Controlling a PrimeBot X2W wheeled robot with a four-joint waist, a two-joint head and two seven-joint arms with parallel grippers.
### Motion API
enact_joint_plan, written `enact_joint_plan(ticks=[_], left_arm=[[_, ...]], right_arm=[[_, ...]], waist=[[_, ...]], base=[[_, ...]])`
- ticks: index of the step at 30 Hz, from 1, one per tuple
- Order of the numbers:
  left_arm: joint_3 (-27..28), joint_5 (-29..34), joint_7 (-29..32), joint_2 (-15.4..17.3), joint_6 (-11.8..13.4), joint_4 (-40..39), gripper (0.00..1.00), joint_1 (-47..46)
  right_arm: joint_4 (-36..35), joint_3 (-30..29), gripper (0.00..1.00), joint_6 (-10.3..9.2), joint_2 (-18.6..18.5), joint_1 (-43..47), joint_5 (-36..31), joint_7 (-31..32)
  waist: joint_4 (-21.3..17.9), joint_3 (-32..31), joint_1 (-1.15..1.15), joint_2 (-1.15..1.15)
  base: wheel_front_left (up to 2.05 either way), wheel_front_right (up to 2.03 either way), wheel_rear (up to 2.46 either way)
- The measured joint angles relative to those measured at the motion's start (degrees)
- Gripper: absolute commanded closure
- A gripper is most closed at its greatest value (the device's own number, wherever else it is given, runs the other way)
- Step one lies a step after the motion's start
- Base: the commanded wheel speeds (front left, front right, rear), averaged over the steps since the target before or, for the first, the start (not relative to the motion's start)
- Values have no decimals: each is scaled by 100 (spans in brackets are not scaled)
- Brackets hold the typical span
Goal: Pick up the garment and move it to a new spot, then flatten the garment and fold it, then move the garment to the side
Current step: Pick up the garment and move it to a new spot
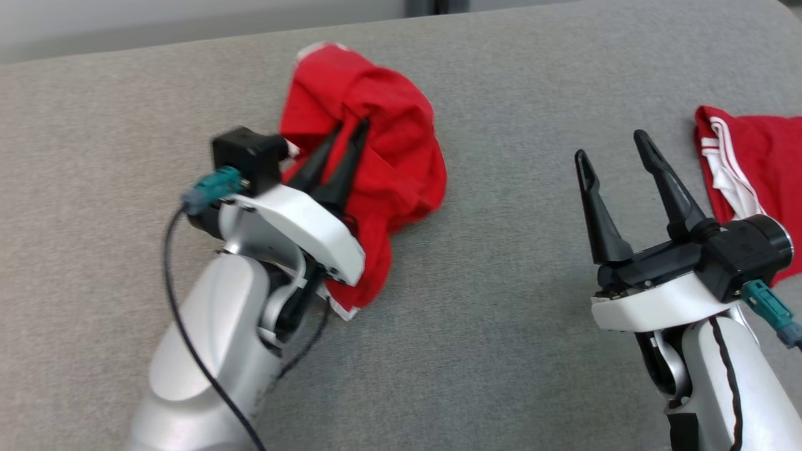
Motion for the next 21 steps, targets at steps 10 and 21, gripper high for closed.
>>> enact_joint_plan(ticks=[10,21], left_arm=[[-942,-59,-427,-138,308,937,0,-163],[-865,-608,-1120,-131,400,1315,0,-299]], right_arm=[[-99,-157,0,0,52,-8,-9,0],[-49,-230,0,0,46,118,-67,1]], waist=[[-510,231,0,0],[-282,-29,0,0]], base=[[0,0,0],[0,0,0]])
